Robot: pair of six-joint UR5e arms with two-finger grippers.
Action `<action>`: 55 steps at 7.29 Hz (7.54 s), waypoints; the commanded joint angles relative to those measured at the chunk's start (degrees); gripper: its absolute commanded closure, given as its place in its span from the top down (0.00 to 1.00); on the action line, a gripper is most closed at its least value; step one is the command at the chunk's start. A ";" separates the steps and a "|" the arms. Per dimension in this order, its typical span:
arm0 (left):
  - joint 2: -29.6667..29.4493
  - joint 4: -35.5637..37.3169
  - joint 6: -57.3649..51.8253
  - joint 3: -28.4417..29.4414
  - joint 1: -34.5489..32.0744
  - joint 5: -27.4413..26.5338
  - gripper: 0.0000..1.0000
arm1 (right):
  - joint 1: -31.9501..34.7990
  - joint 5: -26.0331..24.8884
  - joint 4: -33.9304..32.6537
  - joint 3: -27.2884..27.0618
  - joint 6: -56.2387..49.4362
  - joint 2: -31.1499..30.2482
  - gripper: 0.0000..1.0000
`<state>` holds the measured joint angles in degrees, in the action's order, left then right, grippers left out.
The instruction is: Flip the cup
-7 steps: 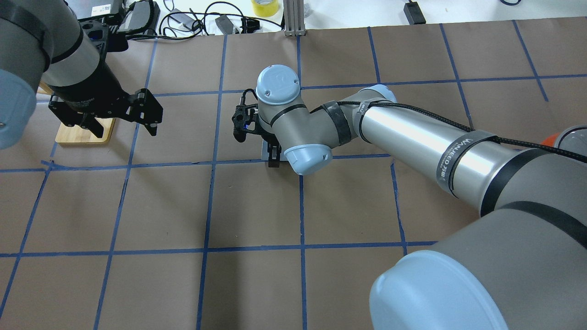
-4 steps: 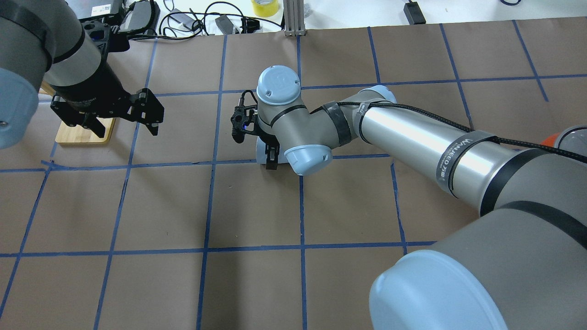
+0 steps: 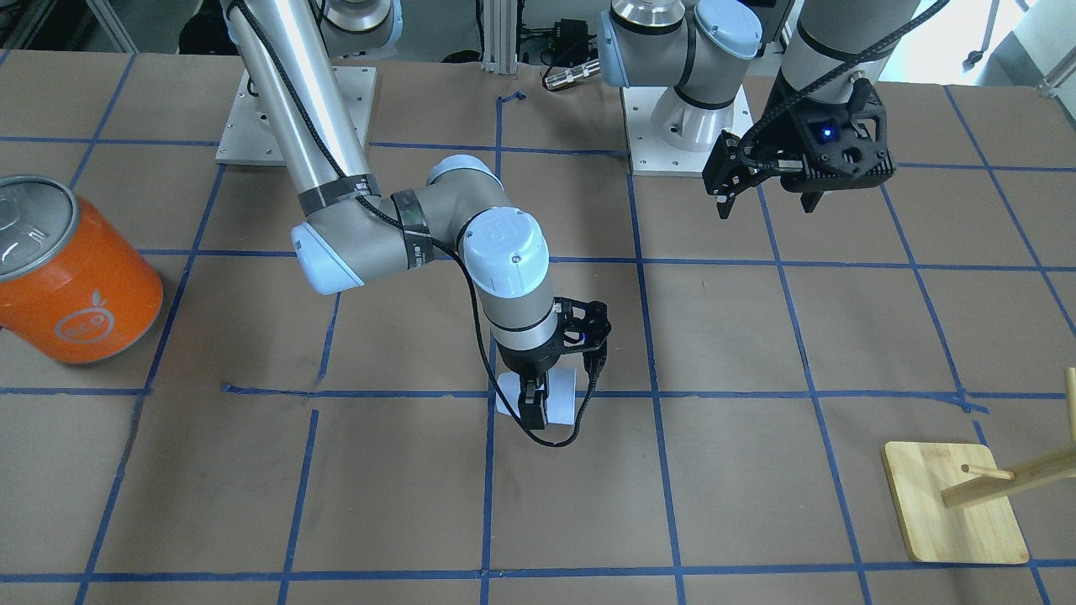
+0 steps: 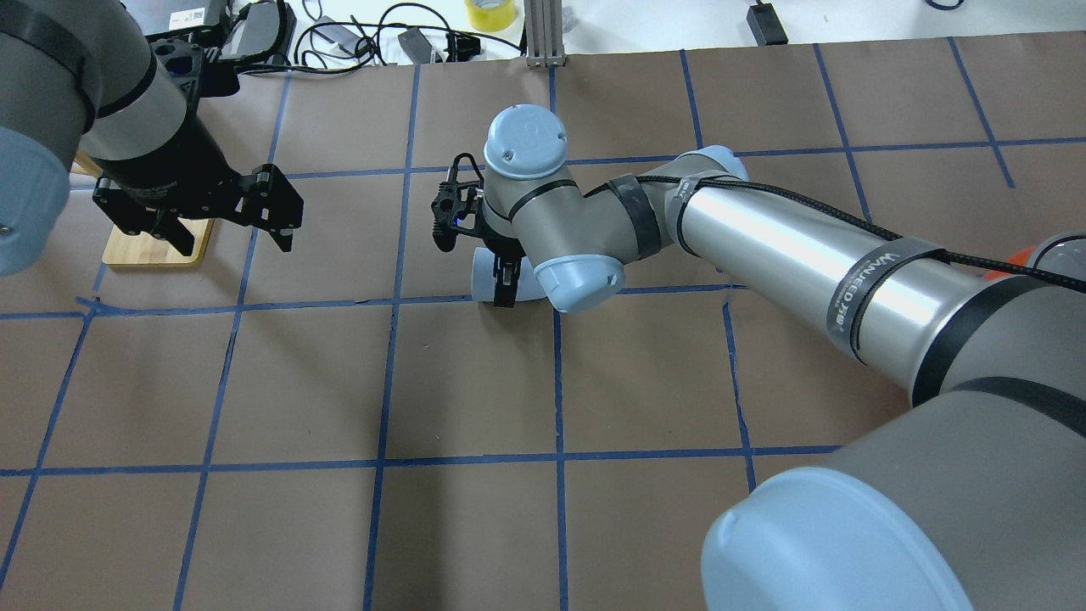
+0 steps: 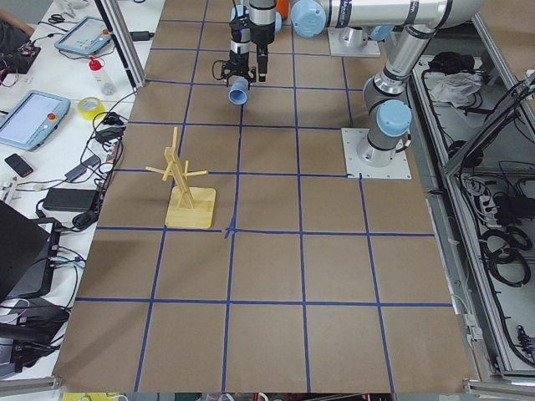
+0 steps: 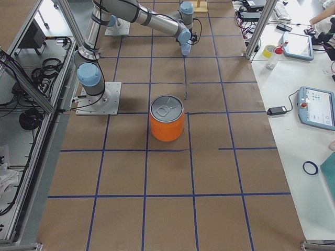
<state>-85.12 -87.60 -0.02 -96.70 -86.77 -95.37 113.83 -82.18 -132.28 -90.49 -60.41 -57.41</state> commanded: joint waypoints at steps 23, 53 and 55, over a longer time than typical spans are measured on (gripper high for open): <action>-33.37 27.22 3.44 -1.38 -6.74 35.78 0.07 | -20.23 -9.23 39.29 0.14 59.09 -36.99 1.00; -6.13 -6.06 1.77 11.29 -0.15 3.52 1.00 | -22.69 -10.20 39.47 0.14 58.65 -38.22 1.00; -3.48 -7.76 1.95 9.26 -0.15 3.96 1.00 | -22.60 -10.20 39.47 0.14 58.65 -38.22 1.00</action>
<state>-90.18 -94.36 1.63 -86.17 -86.94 -91.94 91.20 -92.37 -92.81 -90.35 -1.76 -95.63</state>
